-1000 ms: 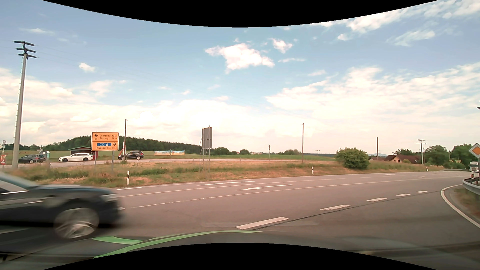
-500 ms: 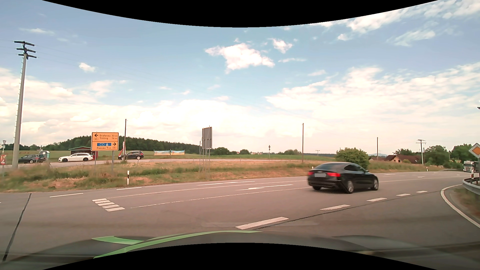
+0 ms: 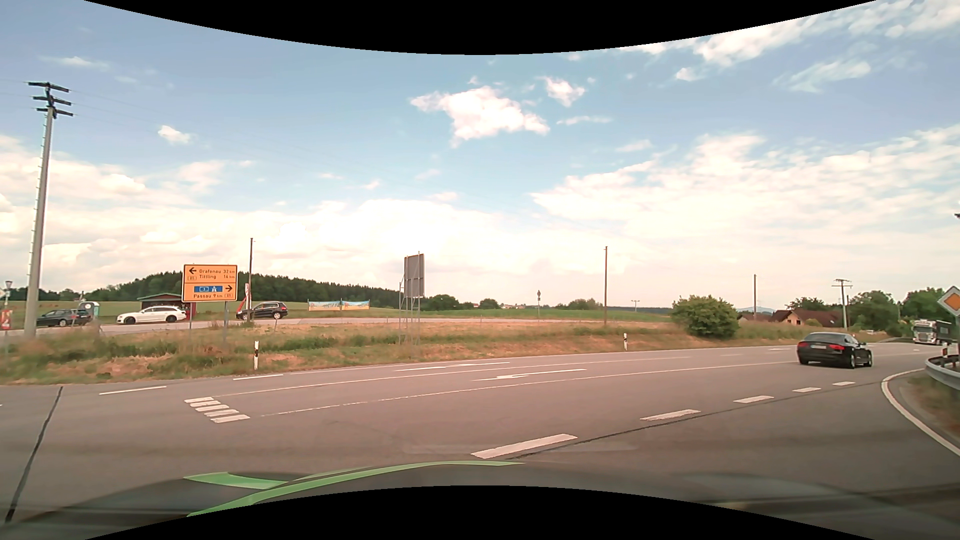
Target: Follow the waypoints while adhering to traffic rules and regulations
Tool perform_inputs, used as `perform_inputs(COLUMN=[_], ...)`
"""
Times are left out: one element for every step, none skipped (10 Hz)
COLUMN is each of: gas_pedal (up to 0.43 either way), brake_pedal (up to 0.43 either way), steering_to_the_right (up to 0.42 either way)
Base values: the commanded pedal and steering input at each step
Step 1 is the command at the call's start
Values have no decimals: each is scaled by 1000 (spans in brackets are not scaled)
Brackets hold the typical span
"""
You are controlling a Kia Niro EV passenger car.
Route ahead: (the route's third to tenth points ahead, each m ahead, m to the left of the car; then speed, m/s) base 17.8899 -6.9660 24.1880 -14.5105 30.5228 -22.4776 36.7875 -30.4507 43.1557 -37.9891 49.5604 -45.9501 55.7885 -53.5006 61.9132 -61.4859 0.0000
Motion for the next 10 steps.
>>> perform_inputs(gas_pedal=[0, 0, 0, 0, 0, 0, 0, 0, 0, 0], brake_pedal=[238, 238, 238, 244, 238, 244, 238, 244, 244, 238], steering_to_the_right=[197, 196, 196, 196, 195, 195, 195, 195, 196, 195])
